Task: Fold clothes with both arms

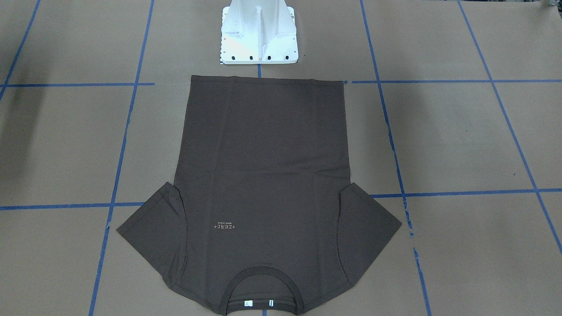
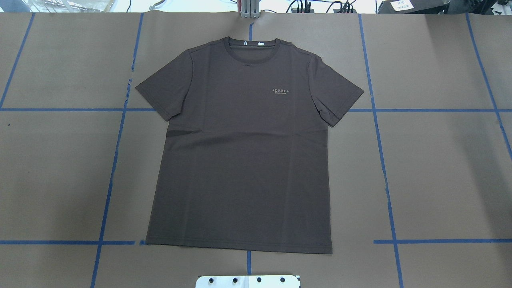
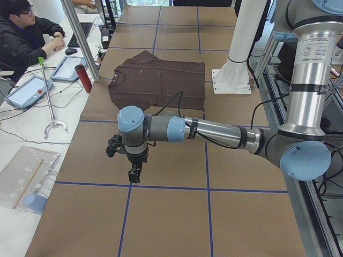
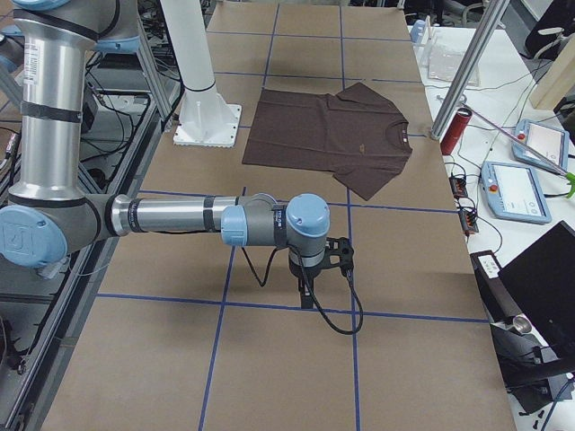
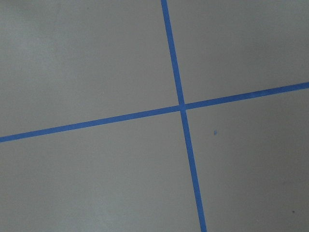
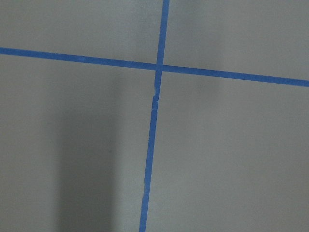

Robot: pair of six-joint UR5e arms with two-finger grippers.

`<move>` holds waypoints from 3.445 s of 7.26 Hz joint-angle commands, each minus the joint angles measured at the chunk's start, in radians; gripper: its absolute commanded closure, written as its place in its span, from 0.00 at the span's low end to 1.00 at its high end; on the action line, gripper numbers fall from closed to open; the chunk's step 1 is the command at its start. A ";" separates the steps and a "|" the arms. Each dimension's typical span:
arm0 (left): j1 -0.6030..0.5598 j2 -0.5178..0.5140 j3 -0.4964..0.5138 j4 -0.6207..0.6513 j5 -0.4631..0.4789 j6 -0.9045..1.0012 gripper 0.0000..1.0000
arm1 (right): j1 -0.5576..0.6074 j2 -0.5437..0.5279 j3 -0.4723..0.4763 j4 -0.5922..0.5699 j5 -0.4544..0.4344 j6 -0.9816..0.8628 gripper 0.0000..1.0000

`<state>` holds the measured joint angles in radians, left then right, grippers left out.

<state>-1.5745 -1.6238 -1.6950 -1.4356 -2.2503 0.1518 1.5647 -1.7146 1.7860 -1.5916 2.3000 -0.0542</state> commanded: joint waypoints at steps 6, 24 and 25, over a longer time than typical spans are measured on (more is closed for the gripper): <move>0.005 -0.051 -0.039 -0.413 0.012 -0.014 0.00 | -0.005 0.105 -0.036 0.311 -0.004 0.020 0.00; 0.002 -0.005 0.014 -0.658 0.000 -0.052 0.00 | -0.663 0.610 -0.491 0.687 -0.347 1.062 0.47; 0.002 -0.005 0.014 -0.658 0.000 -0.052 0.00 | -0.669 0.618 -0.513 0.687 -0.370 1.062 0.47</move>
<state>-1.5723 -1.6293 -1.6817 -2.0883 -2.2509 0.1001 0.9023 -1.1043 1.2968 -0.9052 1.9499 1.0082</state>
